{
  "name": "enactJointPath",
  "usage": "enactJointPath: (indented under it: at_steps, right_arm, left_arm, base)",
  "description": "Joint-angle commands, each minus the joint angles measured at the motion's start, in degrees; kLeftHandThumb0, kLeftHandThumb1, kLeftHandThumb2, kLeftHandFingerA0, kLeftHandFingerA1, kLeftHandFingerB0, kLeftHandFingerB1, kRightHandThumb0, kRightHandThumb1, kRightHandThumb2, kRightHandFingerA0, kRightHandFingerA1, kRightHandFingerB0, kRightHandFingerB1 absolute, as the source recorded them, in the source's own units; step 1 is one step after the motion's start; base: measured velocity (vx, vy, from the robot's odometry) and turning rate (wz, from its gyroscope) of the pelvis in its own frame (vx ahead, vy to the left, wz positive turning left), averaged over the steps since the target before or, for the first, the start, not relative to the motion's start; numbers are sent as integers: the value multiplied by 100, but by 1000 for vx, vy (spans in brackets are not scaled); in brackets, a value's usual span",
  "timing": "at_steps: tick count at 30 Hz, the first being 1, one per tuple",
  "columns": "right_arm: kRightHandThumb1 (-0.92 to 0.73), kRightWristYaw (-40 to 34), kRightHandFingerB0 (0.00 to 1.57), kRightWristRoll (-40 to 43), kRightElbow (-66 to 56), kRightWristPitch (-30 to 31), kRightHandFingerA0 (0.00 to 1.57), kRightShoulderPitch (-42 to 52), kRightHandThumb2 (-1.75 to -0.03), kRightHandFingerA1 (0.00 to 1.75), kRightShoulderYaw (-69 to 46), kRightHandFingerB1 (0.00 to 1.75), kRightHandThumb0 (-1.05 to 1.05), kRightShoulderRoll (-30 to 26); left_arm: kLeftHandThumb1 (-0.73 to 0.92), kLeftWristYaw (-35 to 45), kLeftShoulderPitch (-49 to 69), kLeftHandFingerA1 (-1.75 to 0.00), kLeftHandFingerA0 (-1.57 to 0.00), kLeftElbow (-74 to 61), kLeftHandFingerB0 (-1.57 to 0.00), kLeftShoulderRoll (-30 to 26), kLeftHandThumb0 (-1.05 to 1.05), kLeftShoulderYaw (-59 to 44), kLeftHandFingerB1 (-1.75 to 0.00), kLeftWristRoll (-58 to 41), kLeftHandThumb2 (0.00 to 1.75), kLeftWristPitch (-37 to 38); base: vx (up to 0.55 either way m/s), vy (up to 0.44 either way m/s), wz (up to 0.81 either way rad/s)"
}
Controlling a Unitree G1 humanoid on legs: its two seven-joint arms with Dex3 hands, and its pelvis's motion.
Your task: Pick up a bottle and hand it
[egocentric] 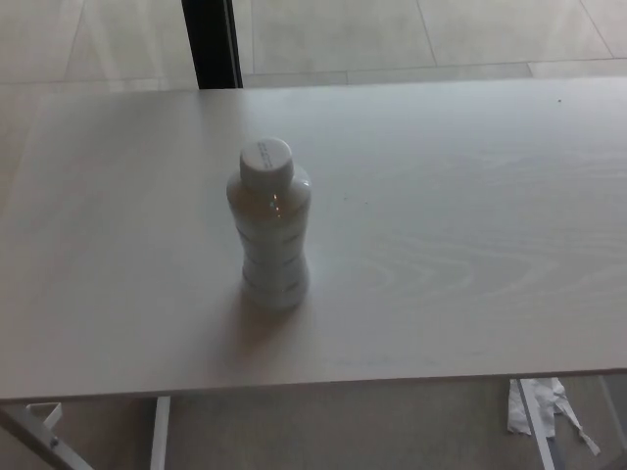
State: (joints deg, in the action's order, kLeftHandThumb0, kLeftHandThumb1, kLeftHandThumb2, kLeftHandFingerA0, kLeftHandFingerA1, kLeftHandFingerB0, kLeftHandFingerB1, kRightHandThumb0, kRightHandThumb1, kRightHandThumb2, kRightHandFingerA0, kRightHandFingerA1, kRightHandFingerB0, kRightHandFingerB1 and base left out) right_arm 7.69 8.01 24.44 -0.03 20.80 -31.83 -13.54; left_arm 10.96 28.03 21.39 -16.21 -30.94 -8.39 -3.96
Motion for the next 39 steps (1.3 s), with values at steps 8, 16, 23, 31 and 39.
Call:
enactJointPath:
  at_steps: [8,16,23,31,39]
  right_arm:
    - [-53,595,34,1652,-934,140,48,97,-57,47,-1265,32,-44,16]
    - [-49,525,37,1692,-1043,333,52,86,-55,49,-1269,33,-46,66]
    - [-53,609,35,1649,-1016,164,47,112,-57,49,-1214,32,-44,16]
    - [-52,556,36,1667,-1048,250,47,117,-56,48,-1154,32,-46,5]
    - [-52,578,37,1737,-967,234,48,77,-56,47,-1171,32,-46,-40]
  left_arm:
    - [37,-89,100,-119,-157,-2172,-47,50,-69,-1458,-62,-1732,77,-1001]
    - [21,-793,-1031,-135,-155,-3380,-37,-493,-44,-1749,-64,-1691,85,-1755]
    - [49,-613,-2167,-36,-52,-4156,-39,-1167,-78,-723,-33,-1171,56,-2317]
    - [51,-191,-3011,-44,-20,-3969,-20,-1220,-73,1157,-31,-731,57,-2401]
    - [20,36,-3179,-53,-3,-3906,0,-1327,-39,2998,-50,99,87,-2304]
  base:
    - [0,0,0]
    - [0,0,0]
    - [0,0,0]
    - [0,0,0]
    - [0,0,0]
